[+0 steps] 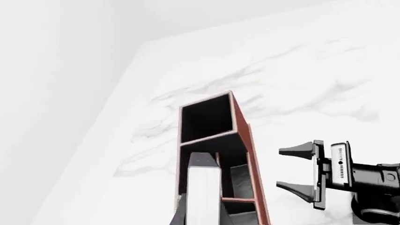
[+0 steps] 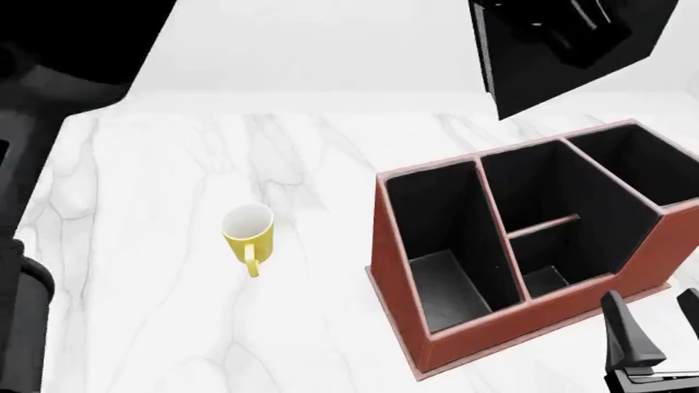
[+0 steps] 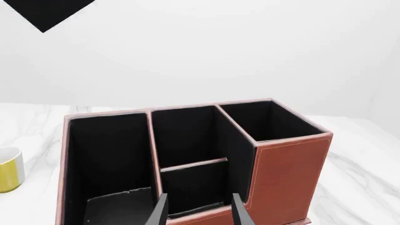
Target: Pick up the book and place it in the back compartment of the caddy.
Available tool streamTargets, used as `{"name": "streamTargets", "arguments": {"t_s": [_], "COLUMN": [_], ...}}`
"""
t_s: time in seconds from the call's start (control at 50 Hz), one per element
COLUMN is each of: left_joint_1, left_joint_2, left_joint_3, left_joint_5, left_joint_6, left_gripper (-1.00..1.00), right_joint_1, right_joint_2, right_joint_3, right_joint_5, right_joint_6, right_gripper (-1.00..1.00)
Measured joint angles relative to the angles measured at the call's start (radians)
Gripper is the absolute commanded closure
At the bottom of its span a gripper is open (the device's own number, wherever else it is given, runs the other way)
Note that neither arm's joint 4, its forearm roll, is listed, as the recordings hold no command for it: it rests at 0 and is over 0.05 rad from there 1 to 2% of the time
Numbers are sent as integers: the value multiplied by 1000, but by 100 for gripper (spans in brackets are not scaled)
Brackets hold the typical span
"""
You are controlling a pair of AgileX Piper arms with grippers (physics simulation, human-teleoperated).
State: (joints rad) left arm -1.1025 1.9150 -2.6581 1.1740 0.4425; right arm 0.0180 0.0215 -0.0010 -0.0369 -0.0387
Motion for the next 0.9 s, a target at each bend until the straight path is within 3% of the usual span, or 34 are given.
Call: {"name": "streamTargets", "arguments": {"t_s": [0.06, 0.26, 0.58, 0.9], "left_joint_1": [-9, -32, -34, -16], "left_joint_2": [31, 57, 119, 106], "left_joint_3": [-9, 114, 198, 452], "left_joint_5": [-26, -180, -291, -473], "left_joint_6": [-8, -53, -107, -148], "left_gripper": [100, 100, 100, 100], "right_joint_1": [0, 1, -1, 0], "right_joint_2": [0, -3, -2, -4], "right_joint_3": [0, 0, 0, 0], "right_joint_5": [-1, 1, 1, 4], "right_joint_6": [0, 1, 2, 4], "right_gripper": [-100, -100, -100, -100]}}
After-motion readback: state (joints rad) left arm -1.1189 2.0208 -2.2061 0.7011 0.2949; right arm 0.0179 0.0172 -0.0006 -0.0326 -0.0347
